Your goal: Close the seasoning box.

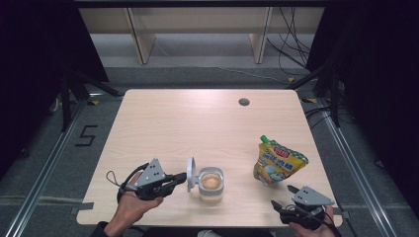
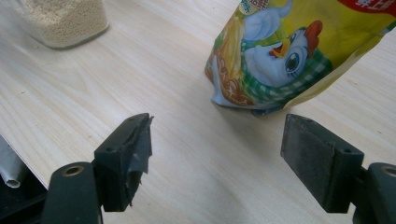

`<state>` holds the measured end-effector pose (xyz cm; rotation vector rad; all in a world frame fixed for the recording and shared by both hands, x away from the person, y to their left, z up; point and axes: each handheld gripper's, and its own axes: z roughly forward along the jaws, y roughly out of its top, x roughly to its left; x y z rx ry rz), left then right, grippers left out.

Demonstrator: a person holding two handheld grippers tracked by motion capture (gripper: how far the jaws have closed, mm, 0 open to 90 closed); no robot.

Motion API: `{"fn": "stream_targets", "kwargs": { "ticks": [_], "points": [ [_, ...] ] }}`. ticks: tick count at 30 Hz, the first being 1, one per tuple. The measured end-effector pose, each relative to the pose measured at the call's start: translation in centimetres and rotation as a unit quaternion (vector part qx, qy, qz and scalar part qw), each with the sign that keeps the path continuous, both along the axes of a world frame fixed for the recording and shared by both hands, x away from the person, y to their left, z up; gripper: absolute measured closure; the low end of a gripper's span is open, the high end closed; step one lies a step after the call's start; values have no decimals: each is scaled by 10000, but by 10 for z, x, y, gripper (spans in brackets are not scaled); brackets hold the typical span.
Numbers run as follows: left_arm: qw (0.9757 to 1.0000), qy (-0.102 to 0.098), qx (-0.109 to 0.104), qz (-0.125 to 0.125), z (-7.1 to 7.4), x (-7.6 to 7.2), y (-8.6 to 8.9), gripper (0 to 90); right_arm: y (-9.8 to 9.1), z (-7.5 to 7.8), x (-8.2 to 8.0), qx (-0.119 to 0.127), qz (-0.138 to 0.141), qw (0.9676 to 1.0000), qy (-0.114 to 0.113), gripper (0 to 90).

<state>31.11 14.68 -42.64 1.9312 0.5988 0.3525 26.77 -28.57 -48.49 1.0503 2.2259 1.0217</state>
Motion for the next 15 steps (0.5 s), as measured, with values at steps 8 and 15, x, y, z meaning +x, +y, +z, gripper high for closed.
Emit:
{"fn": "stream_targets", "kwargs": {
  "ticks": [8,15],
  "points": [
    [9999,-78,-20,-89,5,0,-9,890,0,0,1,-65,64,10000,-40,255],
    [9999,-72,-17,-146,6,0,-16,889,0,0,1,-83,65,9999,-48,255]
  ]
}}
